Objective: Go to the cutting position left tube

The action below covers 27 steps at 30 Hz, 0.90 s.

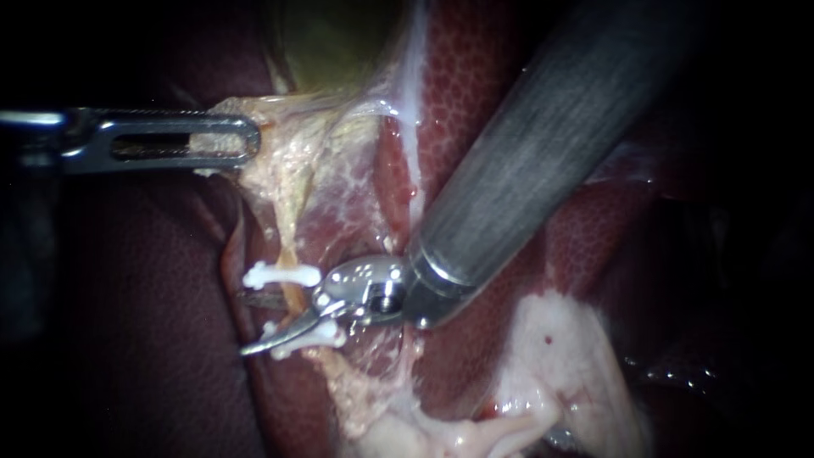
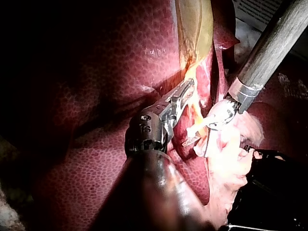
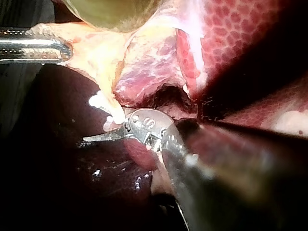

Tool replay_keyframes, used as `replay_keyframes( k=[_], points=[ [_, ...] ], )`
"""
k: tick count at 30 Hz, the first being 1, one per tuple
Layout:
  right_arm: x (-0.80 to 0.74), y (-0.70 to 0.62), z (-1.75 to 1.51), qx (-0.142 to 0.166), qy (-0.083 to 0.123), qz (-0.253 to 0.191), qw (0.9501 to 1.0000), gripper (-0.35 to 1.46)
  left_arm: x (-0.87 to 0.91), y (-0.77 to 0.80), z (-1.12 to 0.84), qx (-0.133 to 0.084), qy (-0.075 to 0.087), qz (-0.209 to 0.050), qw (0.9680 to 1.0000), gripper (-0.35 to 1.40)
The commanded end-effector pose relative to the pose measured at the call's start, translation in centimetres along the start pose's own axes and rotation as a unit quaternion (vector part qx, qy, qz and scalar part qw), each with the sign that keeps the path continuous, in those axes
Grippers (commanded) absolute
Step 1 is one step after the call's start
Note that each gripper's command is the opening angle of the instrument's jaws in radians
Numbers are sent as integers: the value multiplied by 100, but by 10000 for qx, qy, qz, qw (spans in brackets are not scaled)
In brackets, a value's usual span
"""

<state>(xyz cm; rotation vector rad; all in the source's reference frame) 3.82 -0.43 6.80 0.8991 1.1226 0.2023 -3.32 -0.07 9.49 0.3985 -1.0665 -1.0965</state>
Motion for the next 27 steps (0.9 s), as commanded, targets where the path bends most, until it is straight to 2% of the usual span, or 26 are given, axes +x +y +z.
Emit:
replay_keyframes(
  k=[1, 6, 27],
  points=[
    [1, 1, 0, -18, 26, -5, 10000, 115, 0, 0, 0, 0, -3, 2, 10000, -35],
    [6, 4, 0, -97, 80, 10, 9999, 115, 0, -2, 0, -5, -5, 0, 10000, -35],
    [4, 6, -1, -116, 85, 41, 9999, 116, 0, -2, 0, 7, -1, 0, 10000, -35]
  ],
)
